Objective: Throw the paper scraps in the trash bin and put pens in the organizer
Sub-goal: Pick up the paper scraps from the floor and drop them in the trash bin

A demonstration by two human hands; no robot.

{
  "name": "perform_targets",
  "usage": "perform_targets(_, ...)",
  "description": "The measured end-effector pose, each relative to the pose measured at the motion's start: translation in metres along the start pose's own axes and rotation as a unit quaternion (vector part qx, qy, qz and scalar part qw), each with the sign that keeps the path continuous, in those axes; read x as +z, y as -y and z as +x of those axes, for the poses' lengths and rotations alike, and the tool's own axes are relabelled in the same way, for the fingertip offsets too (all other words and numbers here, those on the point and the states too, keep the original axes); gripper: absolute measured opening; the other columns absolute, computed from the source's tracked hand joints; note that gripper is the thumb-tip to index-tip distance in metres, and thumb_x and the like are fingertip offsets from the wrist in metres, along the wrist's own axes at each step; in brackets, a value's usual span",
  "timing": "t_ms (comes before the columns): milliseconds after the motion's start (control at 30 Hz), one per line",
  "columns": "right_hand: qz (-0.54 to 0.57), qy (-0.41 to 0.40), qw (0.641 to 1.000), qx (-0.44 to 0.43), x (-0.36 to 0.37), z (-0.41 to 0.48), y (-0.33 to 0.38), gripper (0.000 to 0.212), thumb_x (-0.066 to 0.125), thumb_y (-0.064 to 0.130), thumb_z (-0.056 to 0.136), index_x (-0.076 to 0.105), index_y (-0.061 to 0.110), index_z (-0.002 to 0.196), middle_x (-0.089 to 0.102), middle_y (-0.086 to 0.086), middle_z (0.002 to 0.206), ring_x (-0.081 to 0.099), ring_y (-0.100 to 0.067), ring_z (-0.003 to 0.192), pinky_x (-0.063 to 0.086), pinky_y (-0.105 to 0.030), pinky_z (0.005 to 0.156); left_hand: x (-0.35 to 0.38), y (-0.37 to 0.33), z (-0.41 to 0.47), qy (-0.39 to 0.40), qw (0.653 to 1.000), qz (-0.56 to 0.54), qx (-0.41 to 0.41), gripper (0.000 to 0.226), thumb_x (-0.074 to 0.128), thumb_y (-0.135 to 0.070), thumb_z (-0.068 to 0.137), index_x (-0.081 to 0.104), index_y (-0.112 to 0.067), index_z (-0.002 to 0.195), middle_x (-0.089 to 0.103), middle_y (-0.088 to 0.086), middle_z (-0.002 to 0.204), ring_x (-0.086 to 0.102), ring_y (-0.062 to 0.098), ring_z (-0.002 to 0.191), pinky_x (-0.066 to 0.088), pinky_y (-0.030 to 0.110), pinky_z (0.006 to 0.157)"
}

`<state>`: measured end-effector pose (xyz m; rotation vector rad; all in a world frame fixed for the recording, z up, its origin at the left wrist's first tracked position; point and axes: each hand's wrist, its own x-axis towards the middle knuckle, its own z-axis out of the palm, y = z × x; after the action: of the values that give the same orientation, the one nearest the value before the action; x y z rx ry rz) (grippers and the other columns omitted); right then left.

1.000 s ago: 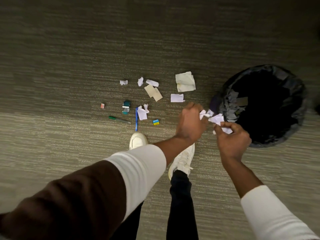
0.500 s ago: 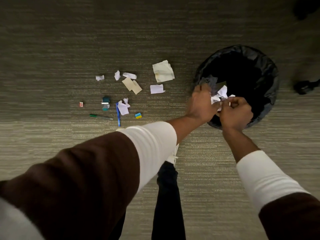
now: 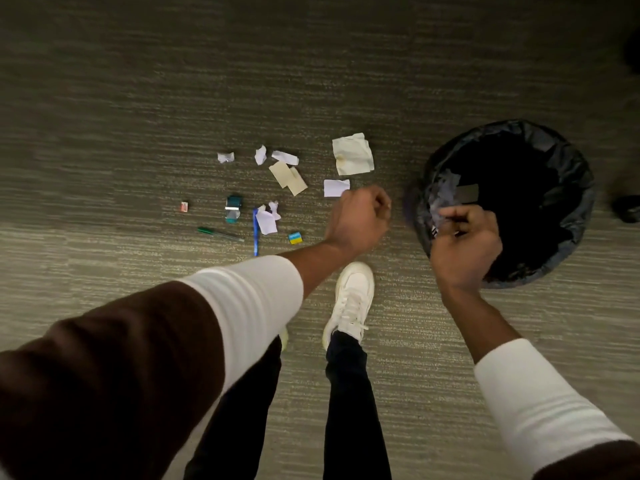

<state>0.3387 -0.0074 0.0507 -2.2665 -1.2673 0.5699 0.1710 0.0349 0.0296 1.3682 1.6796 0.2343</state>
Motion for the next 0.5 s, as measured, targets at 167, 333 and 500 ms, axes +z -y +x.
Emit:
perform_targets(167,-0.028,0.213,0.974,-0.079,0.056,-0.004,0.041,0.028,0.075,0.027,0.088,0.068,0.019,0.113,0.066,-0.009,0.112,0.065,-0.014,0.083,0.059,-0.038,0.084,-0.044,0.078,0.017,-0.005,0.991,0.121,-0.048,0.015,0.064,-0.026,0.089,0.073,-0.022,0.100,0.078,0.007,0.097,0.074,0.034,0.093,0.062,0.044,0.079)
perform_targets(333,-0.237,0.368,0.890,-0.131,0.150,0.005,0.046,0.097,0.081,0.056,0.080,0.029,0.031,0.158,0.034,-0.021,0.161,0.037,-0.043,0.147,0.045,-0.051,0.110,-0.060,0.167,0.045,0.029,0.965,0.248,-0.078,0.036,0.065,-0.037,0.090,0.063,-0.012,0.116,0.067,0.013,0.121,0.064,0.036,0.115,0.057,0.045,0.090)
perform_targets(500,-0.285,0.398,0.865,-0.112,0.249,0.038,0.008,0.132,0.092,0.054,0.066,0.002,0.045,0.161,-0.008,-0.026,0.169,0.000,-0.051,0.156,0.033,-0.070,0.115,-0.046,0.234,0.094,0.017,0.949,0.308,-0.060,0.075,0.076,-0.056,0.083,0.050,-0.008,0.135,0.052,0.014,0.138,0.045,0.034,0.136,0.052,0.047,0.097)
